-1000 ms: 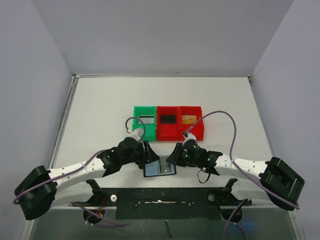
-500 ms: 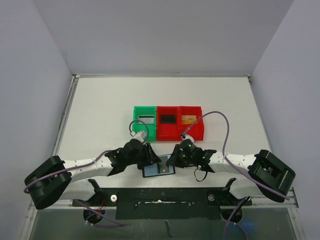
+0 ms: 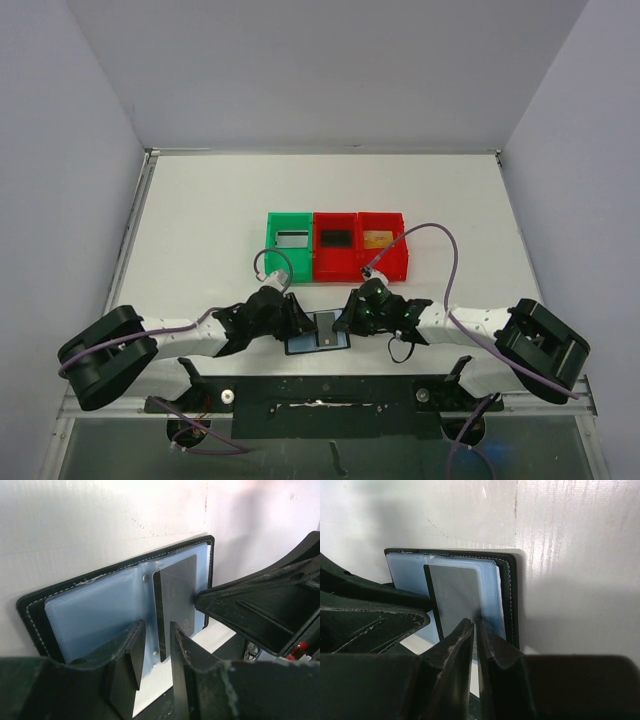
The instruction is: Take the credit cards out of the card holder
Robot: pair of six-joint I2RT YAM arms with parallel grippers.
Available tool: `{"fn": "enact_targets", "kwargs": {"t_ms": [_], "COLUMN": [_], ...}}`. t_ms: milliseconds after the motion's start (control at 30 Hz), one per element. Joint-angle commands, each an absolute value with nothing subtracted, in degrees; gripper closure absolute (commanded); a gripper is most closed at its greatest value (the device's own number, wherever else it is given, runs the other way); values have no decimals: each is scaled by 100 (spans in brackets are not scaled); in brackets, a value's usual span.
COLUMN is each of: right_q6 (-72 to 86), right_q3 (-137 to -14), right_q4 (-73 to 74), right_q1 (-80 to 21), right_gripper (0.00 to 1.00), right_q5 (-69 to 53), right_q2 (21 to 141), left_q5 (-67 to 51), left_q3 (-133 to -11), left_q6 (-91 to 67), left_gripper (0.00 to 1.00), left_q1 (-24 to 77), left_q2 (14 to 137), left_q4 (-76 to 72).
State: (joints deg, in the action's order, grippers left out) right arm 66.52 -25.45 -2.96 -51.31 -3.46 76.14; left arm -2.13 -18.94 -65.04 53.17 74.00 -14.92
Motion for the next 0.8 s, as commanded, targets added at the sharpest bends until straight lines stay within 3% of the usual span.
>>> {"fn": "enact_targets", "kwargs": {"t_ms": [0,267,533,767], "right_q6": [6590,6603,6615,6597], "right_q3": [-2661,-2674,-2667,-2762], "right_q4": [-3,40,62,131], "right_q1": [-5122,-5141,-5140,-5132], "right_gripper": [89,90,90,90], "right_q5": [-272,-268,-271,-241], "right_q2": [7793,7809,7800,7850], "left_q5": [-219,-128,-119,-103], "left_q3": [-1747,-1747,-1679,-1736], "left_q6": [-6704,-6743,-6823,-6872], "left_gripper": [76,80,100,100], "left_q1": [5372,5405,5405,5405], "left_q2": [7686,7757,7665,7558], "left_q4": [-2250,-2338,-2511,-2472]}}
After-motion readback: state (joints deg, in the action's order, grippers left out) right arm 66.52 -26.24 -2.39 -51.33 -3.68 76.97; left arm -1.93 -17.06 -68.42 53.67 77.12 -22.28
